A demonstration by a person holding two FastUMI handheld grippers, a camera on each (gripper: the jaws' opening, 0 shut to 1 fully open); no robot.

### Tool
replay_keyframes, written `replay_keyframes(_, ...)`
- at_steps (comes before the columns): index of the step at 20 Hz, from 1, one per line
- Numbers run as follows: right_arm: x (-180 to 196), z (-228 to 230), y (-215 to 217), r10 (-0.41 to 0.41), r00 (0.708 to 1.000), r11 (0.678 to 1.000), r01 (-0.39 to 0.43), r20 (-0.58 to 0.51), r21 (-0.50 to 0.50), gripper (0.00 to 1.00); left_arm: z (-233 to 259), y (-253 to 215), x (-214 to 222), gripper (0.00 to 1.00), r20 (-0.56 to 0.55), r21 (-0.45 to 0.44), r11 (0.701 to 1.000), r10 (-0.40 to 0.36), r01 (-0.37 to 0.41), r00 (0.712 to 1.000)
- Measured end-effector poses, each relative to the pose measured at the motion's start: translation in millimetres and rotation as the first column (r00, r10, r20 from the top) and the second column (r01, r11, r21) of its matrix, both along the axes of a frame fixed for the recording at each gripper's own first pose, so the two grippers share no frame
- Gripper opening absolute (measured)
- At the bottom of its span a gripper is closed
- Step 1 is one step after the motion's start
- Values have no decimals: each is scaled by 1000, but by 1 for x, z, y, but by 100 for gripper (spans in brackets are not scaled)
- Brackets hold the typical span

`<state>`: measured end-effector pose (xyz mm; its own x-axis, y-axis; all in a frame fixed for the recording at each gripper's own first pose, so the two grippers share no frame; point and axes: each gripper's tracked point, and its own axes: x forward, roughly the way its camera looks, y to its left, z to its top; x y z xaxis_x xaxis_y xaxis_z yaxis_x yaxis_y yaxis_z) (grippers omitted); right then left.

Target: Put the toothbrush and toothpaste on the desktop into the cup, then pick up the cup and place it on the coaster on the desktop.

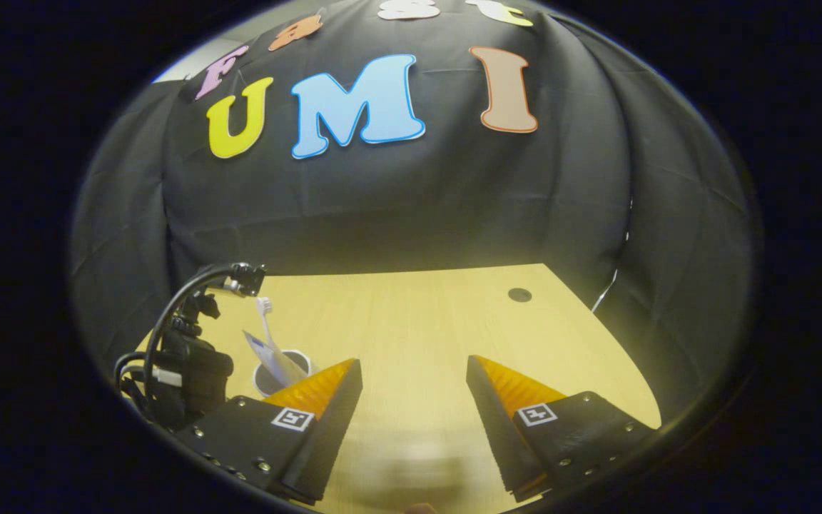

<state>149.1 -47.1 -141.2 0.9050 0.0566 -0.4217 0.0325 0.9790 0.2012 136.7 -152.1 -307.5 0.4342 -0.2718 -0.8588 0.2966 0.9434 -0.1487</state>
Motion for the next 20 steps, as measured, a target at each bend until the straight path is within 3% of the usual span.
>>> replay_keyframes(2,-1,-2,0,2,1000,1000,-2,-2,6,88,-1,-1,-1,36,0,18,1000,-7,7,1000)
replay_keyframes(4,-1,-2,-1,6,1000,1000,-6,-1,0,88,-2,-1,-1,32,-4,27,1000,-15,15,1000)
replay_keyframes(6,0,-4,0,14,1000,1000,-14,-2,-3,88,3,-7,0,42,9,-2,1000,-10,10,1000)
replay_keyframes(8,2,-4,0,20,1000,1000,-20,-1,-1,88,7,-10,-2,41,17,-21,1000,-8,8,1000)
replay_keyframes(9,3,-4,1,22,1000,1000,-22,0,4,88,9,-11,-3,51,22,-28,1000,-1,2,1000)
replay_keyframes(14,4,3,-1,27,999,1000,-27,26,9,88,30,-13,-3,72,98,-97,995,42,-32,994)
replay_keyframes(15,4,7,-2,26,999,1000,-26,37,7,88,38,-14,-3,72,125,-113,993,51,-37,991)
replay_keyframes(17,3,15,-3,28,998,1000,-28,62,8,87,61,-12,2,86,190,-129,990,78,-54,979)
replay_keyframes(20,0,30,-4,25,994,1000,-26,108,6,88,94,-1,6,86,290,-158,983,135,-91,947)
